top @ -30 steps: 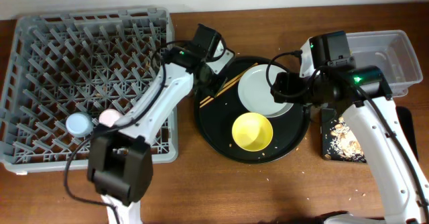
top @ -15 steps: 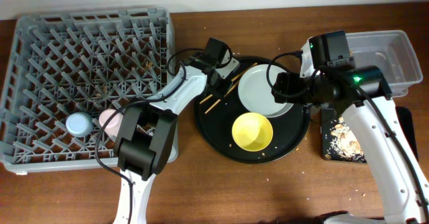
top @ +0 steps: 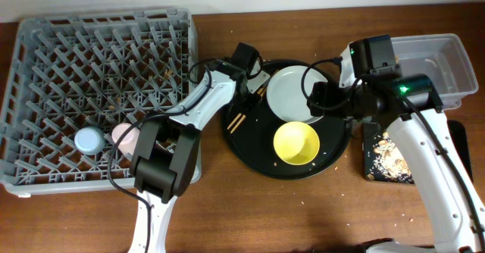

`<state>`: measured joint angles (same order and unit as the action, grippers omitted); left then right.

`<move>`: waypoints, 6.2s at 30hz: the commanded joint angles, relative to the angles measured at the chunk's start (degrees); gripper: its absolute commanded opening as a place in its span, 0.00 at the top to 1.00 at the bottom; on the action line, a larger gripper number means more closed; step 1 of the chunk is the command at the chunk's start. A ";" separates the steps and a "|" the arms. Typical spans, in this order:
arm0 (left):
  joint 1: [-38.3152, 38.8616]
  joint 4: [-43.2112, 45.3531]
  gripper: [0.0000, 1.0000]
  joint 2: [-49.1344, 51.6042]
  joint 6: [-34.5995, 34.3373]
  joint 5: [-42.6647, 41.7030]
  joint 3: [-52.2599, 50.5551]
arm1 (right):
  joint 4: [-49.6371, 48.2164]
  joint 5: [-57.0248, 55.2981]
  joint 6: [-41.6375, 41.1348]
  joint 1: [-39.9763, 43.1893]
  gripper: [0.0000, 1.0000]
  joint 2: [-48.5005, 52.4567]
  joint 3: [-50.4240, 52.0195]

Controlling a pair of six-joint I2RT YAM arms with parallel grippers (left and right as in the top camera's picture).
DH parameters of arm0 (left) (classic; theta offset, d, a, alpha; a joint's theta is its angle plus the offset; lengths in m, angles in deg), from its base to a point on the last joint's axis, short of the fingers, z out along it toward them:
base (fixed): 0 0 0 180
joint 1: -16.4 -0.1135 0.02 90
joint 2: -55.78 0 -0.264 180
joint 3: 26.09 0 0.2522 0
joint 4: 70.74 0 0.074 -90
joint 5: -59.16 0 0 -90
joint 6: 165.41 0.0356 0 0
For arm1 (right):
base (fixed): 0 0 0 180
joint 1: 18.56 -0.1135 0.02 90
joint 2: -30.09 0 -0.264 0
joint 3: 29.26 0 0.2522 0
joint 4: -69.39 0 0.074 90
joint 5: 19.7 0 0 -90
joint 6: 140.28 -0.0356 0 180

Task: Sort waste into correct bins and load items into the dishwasher rack

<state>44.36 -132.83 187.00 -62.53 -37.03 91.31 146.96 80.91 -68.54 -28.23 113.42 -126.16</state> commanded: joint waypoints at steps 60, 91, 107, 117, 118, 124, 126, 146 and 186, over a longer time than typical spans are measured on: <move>3.65 6.60 0.69 -12.68 -2.93 5.86 -10.08 | 0.96 -0.52 -0.22 0.00 0.04 0.31 -0.15; -15.87 -17.33 0.95 -14.08 -25.99 12.09 -2.12 | 0.81 -0.52 -0.22 0.00 0.04 0.35 -0.02; 2.47 -6.12 0.45 -15.61 -21.68 -15.08 -8.55 | 0.98 -0.52 -0.24 0.00 0.00 0.35 -0.02; 10.16 -2.93 0.91 -4.92 -23.17 -13.03 -8.92 | 0.96 -0.52 -0.24 0.00 0.01 0.35 -0.02; 8.96 -4.98 1.00 -5.03 -25.46 -10.14 -8.07 | 0.98 -0.52 -0.24 -0.02 0.01 0.35 -0.02; -8.26 -29.44 1.00 -13.18 -28.52 15.82 11.13 | 1.01 -0.52 -0.22 -0.02 0.01 0.35 -0.02; -11.87 -31.19 1.00 -16.41 -30.03 30.75 12.94 | 1.01 -0.52 -0.22 0.00 0.01 0.37 -0.02; -19.52 -9.09 1.00 -17.66 -43.28 76.70 -14.05 | 1.38 -0.52 -0.24 -0.07 0.01 0.42 -0.02; 4.79 3.74 0.99 3.93 -32.35 -10.12 1.62 | 2.47 -0.52 -0.24 -0.07 0.01 0.42 0.00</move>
<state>49.72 -124.99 189.43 -94.15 -47.90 91.61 149.28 80.91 -68.52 -28.23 113.79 -126.05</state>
